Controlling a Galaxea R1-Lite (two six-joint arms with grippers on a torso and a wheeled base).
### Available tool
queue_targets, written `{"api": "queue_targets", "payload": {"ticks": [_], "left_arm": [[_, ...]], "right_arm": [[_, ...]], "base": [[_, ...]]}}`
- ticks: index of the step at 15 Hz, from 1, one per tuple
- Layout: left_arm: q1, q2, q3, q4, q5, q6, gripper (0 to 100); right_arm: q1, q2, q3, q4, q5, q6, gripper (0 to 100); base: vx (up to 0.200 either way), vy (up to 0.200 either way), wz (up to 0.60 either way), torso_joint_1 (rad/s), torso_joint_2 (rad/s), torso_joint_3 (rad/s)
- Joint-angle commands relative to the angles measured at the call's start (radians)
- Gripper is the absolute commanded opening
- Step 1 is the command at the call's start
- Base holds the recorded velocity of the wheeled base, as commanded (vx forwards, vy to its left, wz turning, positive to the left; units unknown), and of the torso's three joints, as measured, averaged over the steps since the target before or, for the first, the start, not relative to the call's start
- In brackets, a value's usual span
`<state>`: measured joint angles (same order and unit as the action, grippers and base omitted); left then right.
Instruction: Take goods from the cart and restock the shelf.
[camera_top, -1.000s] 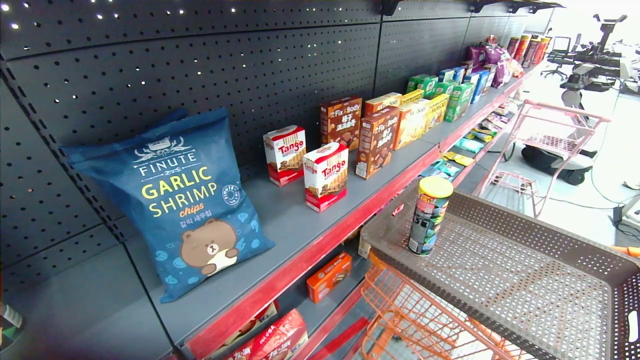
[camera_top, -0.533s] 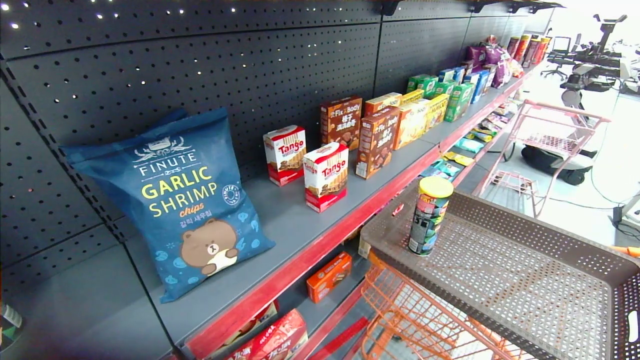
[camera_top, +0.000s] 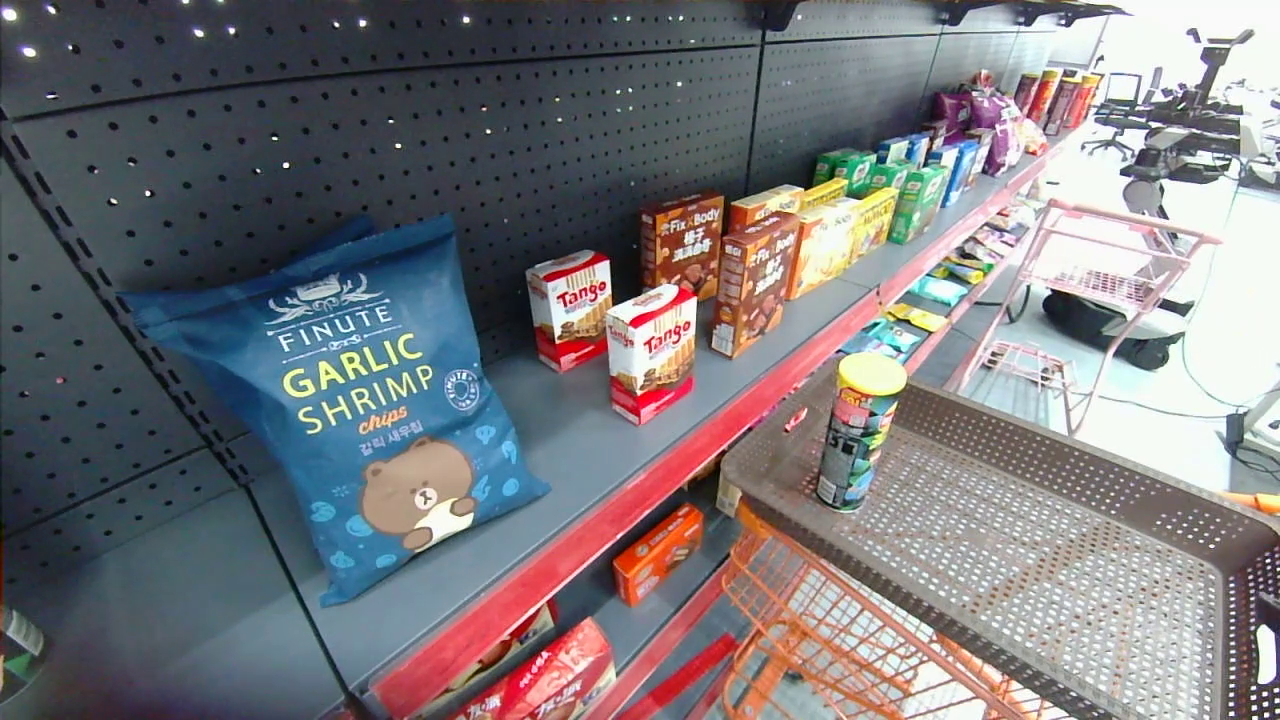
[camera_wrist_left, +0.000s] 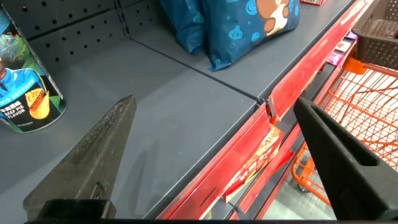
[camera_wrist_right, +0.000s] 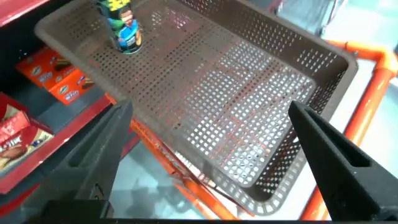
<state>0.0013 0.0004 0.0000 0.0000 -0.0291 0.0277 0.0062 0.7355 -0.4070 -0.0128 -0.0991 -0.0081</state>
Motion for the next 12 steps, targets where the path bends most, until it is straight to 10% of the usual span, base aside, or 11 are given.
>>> {"api": "queue_targets", "payload": {"ticks": [1, 12], "left_arm": [[0.000, 0.000, 0.000, 0.000, 0.000, 0.000, 100], [0.000, 0.000, 0.000, 0.000, 0.000, 0.000, 100]], "right_arm": [[-0.058, 0.309, -0.108, -0.047, 0.007, 0.050, 100], [0.032, 0.846, -0.154, -0.566, 0.246, -0.075, 100]], "base": [[0.000, 0.000, 0.00, 0.000, 0.00, 0.000], [0.000, 0.000, 0.00, 0.000, 0.00, 0.000]]}}
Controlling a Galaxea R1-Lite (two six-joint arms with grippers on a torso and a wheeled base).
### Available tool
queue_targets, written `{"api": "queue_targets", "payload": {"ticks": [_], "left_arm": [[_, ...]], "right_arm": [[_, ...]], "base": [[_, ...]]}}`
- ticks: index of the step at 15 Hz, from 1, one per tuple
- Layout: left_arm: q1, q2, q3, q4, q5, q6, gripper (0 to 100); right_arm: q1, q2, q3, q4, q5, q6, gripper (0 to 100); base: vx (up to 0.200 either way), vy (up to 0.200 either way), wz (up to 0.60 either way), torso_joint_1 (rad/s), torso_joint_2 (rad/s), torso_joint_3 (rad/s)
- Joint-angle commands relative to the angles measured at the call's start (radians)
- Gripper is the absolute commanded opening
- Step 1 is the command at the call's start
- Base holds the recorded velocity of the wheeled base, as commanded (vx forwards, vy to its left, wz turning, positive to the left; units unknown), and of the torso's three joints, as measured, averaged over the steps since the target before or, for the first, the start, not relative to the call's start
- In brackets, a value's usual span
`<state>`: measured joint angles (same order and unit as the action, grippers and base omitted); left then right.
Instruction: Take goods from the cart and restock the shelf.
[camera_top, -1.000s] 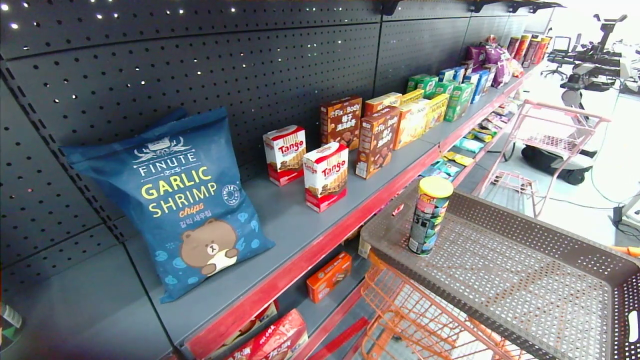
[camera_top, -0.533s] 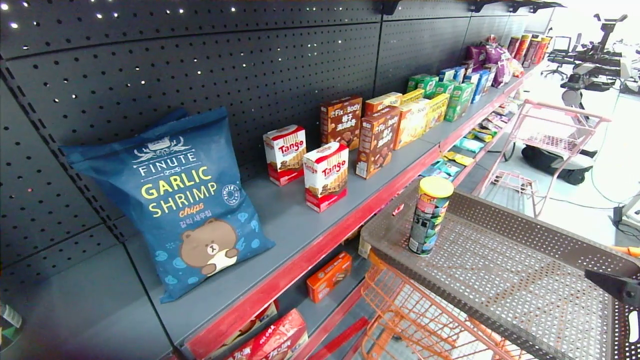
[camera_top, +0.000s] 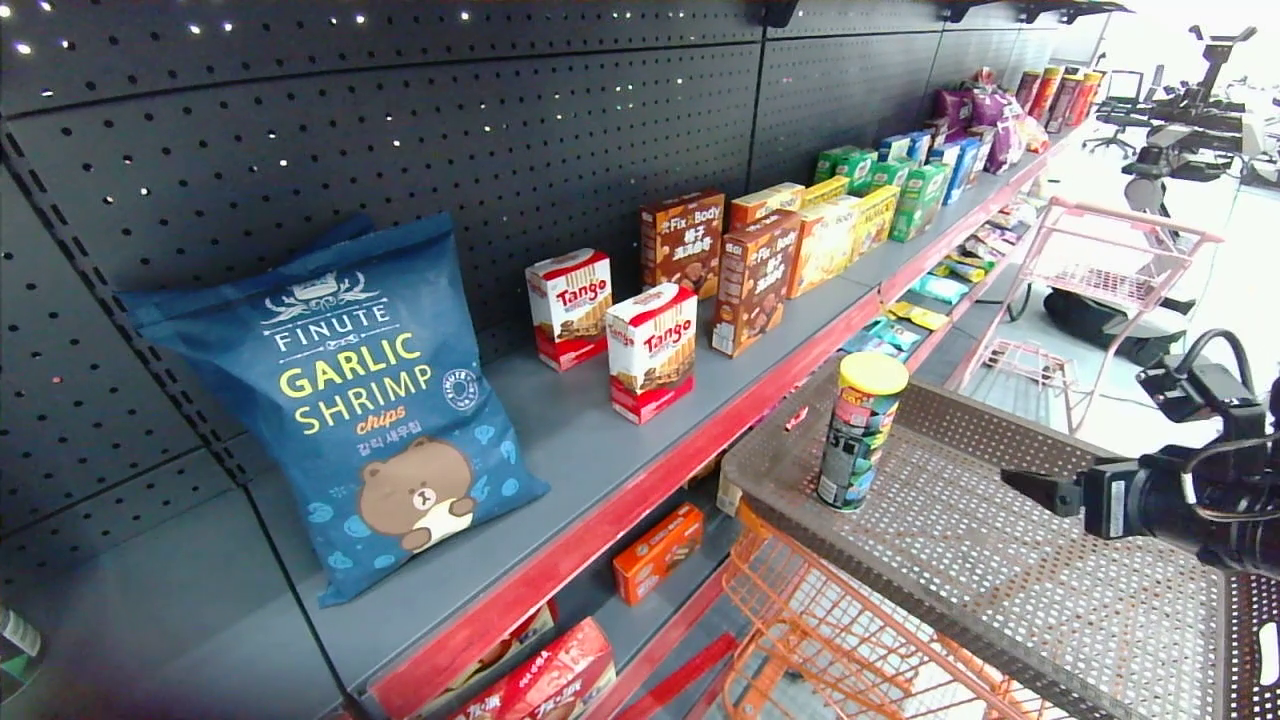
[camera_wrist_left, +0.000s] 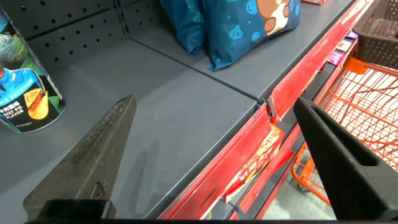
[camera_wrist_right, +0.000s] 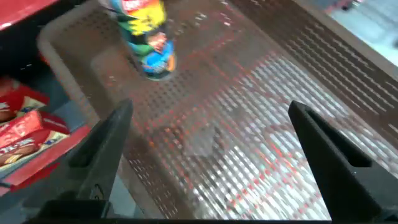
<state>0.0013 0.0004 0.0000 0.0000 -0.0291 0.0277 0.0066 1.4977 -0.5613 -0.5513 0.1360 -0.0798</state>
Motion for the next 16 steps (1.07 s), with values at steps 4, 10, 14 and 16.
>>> {"api": "queue_targets", "payload": {"ticks": [4, 10, 14, 16], "left_arm": [[0.000, 0.000, 0.000, 0.000, 0.000, 0.000, 100], [0.000, 0.000, 0.000, 0.000, 0.000, 0.000, 100], [0.000, 0.000, 0.000, 0.000, 0.000, 0.000, 100], [0.000, 0.000, 0.000, 0.000, 0.000, 0.000, 100]], "right_arm": [[0.058, 0.213, -0.005, -0.153, 0.027, -0.034, 100], [0.073, 0.446, -0.111, -0.317, 0.044, -0.072, 100], [0.066, 0.546, -0.269, -0.311, 0.114, -0.071, 100], [0.062, 0.575, -0.316, -0.312, 0.159, -0.072, 100]], "base": [[0.000, 0.000, 0.00, 0.000, 0.00, 0.000], [0.000, 0.000, 0.00, 0.000, 0.00, 0.000], [0.000, 0.000, 0.00, 0.000, 0.00, 0.000], [0.000, 0.000, 0.00, 0.000, 0.00, 0.000]]}}
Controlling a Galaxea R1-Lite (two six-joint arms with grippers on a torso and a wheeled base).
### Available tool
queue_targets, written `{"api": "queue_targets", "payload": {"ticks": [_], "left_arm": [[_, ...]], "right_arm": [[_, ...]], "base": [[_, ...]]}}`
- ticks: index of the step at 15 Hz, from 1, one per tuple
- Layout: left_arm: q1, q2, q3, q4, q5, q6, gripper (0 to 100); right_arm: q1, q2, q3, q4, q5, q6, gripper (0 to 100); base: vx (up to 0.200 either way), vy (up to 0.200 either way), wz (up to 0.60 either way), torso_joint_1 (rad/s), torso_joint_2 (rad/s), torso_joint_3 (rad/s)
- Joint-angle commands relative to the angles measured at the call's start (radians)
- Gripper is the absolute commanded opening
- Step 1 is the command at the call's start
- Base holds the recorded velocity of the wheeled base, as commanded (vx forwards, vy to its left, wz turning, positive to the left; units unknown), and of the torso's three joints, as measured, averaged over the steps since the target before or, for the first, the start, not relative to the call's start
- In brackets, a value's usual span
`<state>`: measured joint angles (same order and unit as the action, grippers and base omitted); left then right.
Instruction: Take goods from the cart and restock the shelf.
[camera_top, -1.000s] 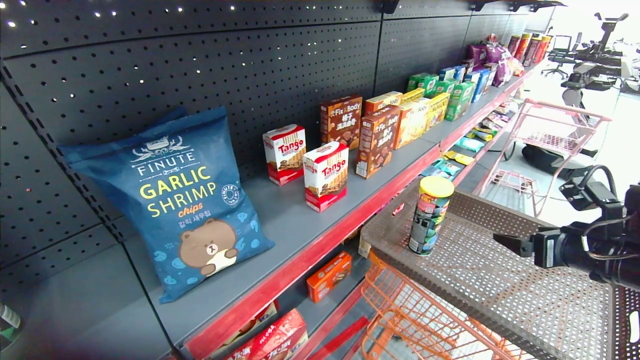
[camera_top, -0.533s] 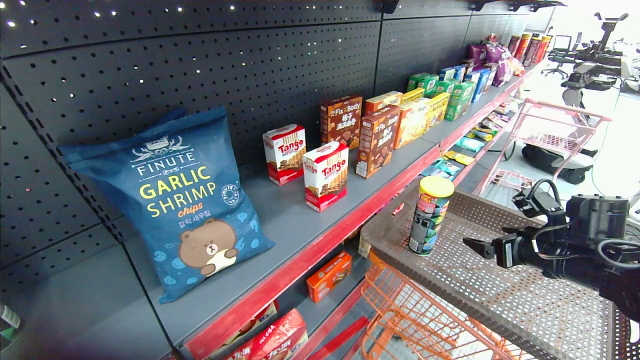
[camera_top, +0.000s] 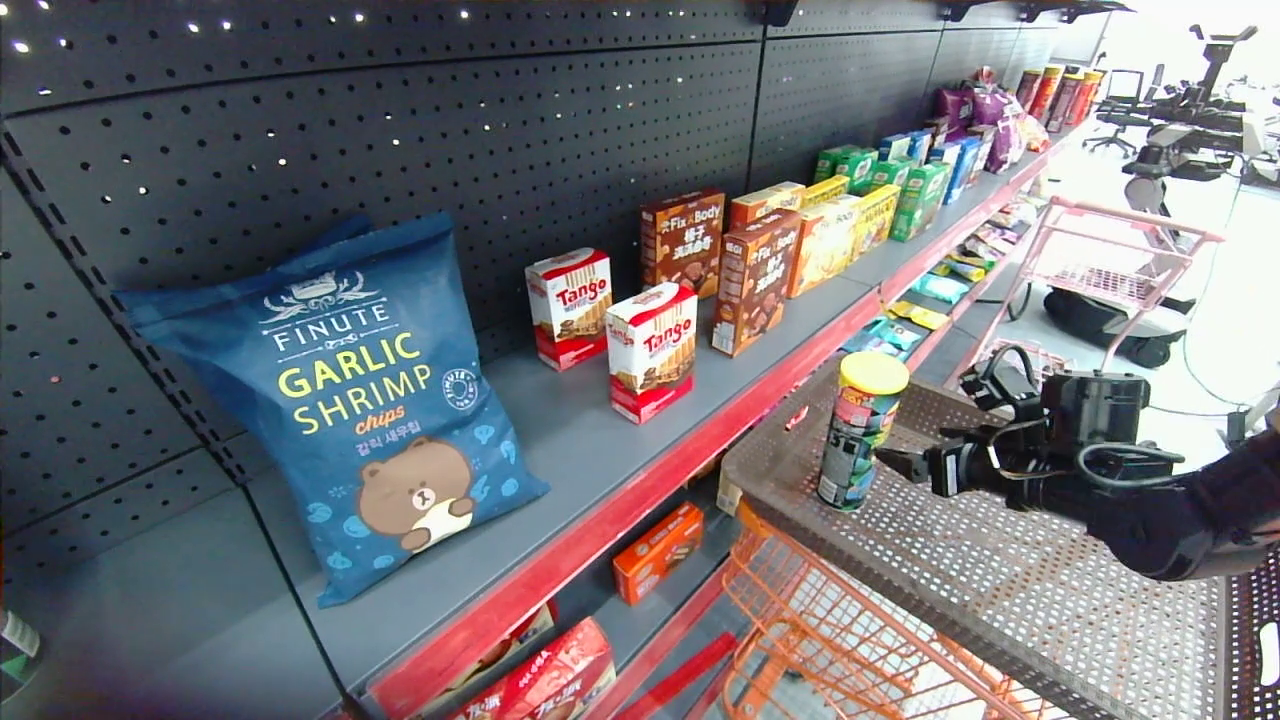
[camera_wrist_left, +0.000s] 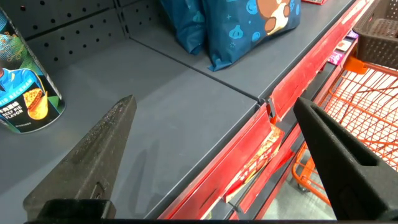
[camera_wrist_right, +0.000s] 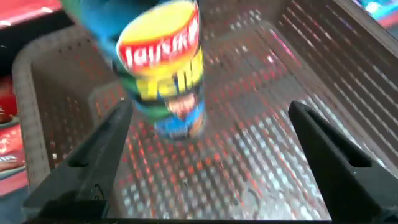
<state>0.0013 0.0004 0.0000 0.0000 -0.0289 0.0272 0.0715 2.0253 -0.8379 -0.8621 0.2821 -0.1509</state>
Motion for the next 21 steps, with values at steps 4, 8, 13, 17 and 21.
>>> {"api": "queue_targets", "payload": {"ticks": [4, 8, 13, 17, 21], "left_arm": [[0.000, 0.000, 0.000, 0.000, 0.000, 0.000, 100], [0.000, 0.000, 0.000, 0.000, 0.000, 0.000, 100], [0.000, 0.000, 0.000, 0.000, 0.000, 0.000, 100], [0.000, 0.000, 0.000, 0.000, 0.000, 0.000, 100], [0.000, 0.000, 0.000, 0.000, 0.000, 0.000, 100]], "right_arm": [[0.004, 0.098, -0.145, 0.000, 0.103, -0.001, 100], [0.025, 0.147, -0.221, -0.003, 0.118, -0.001, 100], [0.060, 0.196, -0.293, -0.005, 0.117, 0.004, 100], [0.057, 0.213, -0.299, 0.003, 0.118, 0.011, 100], [0.050, 0.214, -0.305, -0.003, 0.186, 0.016, 0]], "base": [[0.000, 0.000, 0.00, 0.000, 0.00, 0.000], [0.000, 0.000, 0.00, 0.000, 0.00, 0.000], [0.000, 0.000, 0.00, 0.000, 0.00, 0.000], [0.000, 0.000, 0.00, 0.000, 0.00, 0.000], [0.000, 0.000, 0.00, 0.000, 0.00, 0.000]]}}
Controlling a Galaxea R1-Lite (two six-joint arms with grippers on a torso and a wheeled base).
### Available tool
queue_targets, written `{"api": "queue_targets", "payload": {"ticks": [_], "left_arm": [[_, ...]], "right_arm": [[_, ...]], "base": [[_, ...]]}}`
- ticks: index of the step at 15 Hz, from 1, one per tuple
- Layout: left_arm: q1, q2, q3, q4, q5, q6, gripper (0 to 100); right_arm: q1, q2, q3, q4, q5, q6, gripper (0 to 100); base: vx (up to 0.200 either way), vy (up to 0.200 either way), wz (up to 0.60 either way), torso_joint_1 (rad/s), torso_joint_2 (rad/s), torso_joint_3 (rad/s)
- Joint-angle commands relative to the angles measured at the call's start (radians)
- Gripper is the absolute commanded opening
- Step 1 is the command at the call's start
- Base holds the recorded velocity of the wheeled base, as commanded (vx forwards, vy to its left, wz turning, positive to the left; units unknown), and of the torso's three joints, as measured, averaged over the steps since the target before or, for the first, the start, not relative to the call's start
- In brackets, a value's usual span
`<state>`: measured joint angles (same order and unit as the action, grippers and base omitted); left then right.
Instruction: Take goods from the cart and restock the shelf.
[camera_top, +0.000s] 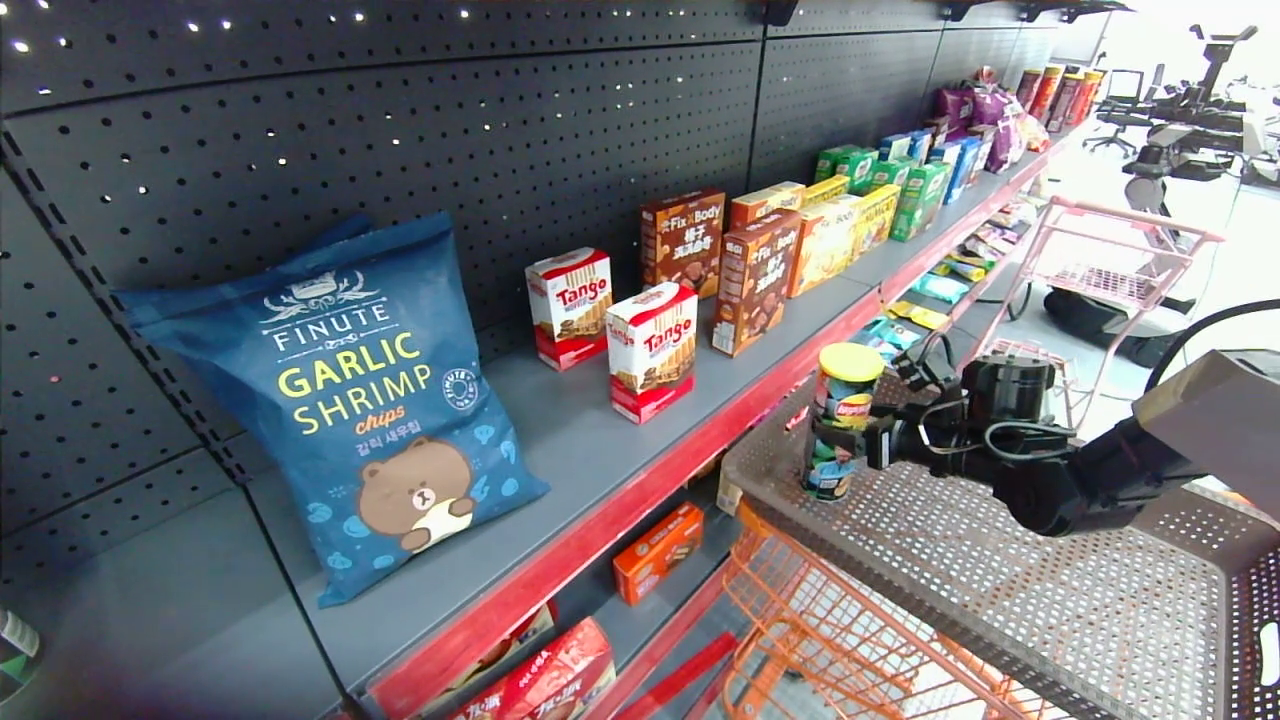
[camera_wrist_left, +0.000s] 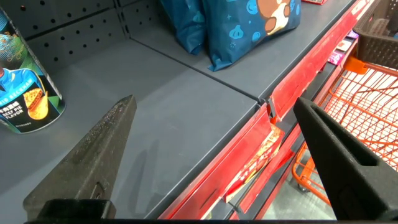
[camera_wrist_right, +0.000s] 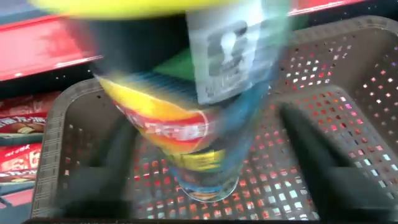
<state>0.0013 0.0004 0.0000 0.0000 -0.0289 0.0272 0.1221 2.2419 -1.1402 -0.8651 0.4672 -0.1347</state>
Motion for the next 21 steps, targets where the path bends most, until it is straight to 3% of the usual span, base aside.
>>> {"api": "queue_targets", "payload": {"ticks": [1, 6, 10, 12, 18, 21], "left_arm": [[0.000, 0.000, 0.000, 0.000, 0.000, 0.000, 100], [0.000, 0.000, 0.000, 0.000, 0.000, 0.000, 100], [0.000, 0.000, 0.000, 0.000, 0.000, 0.000, 100], [0.000, 0.000, 0.000, 0.000, 0.000, 0.000, 100], [0.000, 0.000, 0.000, 0.000, 0.000, 0.000, 100], [0.000, 0.000, 0.000, 0.000, 0.000, 0.000, 100]], "right_arm": [[0.001, -0.005, 0.000, -0.003, 0.001, -0.002, 0], [0.008, -0.183, 0.088, -0.008, -0.010, 0.050, 0], [0.056, -0.564, 0.312, 0.058, -0.231, 0.176, 0], [0.045, -0.800, 0.491, 0.103, -0.348, 0.175, 0], [-0.036, -1.222, 0.620, 0.229, -0.506, 0.182, 0], [-0.036, -1.374, 0.666, 0.400, -0.596, 0.181, 0]], "base": [[0.000, 0.000, 0.00, 0.000, 0.00, 0.000], [0.000, 0.000, 0.00, 0.000, 0.00, 0.000], [0.000, 0.000, 0.00, 0.000, 0.00, 0.000], [0.000, 0.000, 0.00, 0.000, 0.00, 0.000], [0.000, 0.000, 0.00, 0.000, 0.00, 0.000], [0.000, 0.000, 0.00, 0.000, 0.00, 0.000]]}}
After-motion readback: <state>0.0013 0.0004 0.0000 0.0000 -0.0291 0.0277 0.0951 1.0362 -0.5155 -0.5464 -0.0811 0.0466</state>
